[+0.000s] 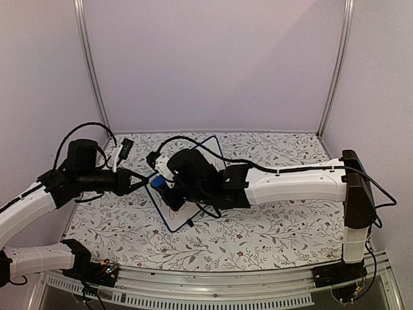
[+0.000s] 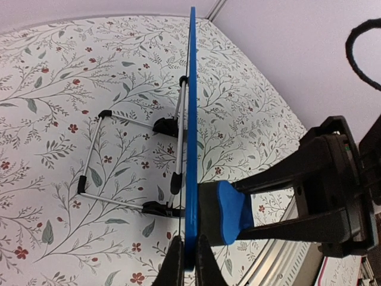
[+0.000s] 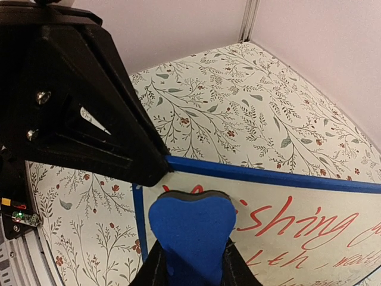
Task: Erase the whiteboard
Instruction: Erase the center of the board.
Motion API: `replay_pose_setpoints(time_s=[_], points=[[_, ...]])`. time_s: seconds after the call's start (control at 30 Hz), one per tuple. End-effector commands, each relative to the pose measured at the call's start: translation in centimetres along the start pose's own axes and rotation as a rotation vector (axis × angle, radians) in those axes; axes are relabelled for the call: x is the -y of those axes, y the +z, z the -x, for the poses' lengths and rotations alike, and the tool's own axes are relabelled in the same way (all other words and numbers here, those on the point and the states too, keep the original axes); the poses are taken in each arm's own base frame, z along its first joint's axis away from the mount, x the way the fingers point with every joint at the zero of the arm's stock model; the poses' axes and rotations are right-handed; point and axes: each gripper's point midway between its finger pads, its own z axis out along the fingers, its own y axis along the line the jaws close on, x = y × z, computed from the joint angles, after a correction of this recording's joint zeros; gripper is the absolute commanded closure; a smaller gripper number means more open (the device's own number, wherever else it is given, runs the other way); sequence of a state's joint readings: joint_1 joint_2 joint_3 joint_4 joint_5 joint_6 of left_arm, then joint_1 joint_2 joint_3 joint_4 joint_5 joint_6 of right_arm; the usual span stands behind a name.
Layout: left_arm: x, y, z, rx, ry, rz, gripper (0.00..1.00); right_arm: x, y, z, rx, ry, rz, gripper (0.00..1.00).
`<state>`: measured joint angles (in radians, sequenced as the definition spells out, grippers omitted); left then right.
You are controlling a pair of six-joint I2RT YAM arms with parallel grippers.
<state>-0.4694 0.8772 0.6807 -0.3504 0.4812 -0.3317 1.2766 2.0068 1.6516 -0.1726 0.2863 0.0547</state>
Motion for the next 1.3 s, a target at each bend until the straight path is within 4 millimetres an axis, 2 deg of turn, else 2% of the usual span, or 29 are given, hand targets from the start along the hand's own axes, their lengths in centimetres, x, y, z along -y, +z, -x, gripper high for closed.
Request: replay_pose_setpoints(time_s=[0.0,0.17,0.37,0.87,0.97,1.1,1.27], points=[[0.2,0.0,-0.1,0.005,-0.006,-0.007,1.0,0.1,0.5,1.6,0.052,-0.003,-0.032,0.8],[0.2,0.0,-0.1,0.007,-0.004,-0.006,1.0,0.2,0.6,2.0,0.066,-0.012,-0.043,0.8],[0.5,-0.1,-0.1,0.009,0.002,-0.017,1.0,0.4,1.4,1.0,0.046,-0.023,-0.064,0.8],[1.3,-0.2,0.0,0.016,0.017,-0.051,1.0,0.3,0.8,2.0,0.097,-0.093,-0.131,0.8],[1.4,-0.3,0.0,0.02,0.021,-0.055,1.0,0.2,1.3,1.1,0.075,-0.105,-0.131,0.8],[1.4,-0.4,0.1,0.022,0.022,-0.054,1.0,-0.2,2.1,-1.1,0.028,-0.124,-0.127,0.8],[1.4,-0.3,0.0,0.019,0.022,-0.054,1.0,0.3,1.9,-3.2,-0.011,-0.126,-0.139,0.8]])
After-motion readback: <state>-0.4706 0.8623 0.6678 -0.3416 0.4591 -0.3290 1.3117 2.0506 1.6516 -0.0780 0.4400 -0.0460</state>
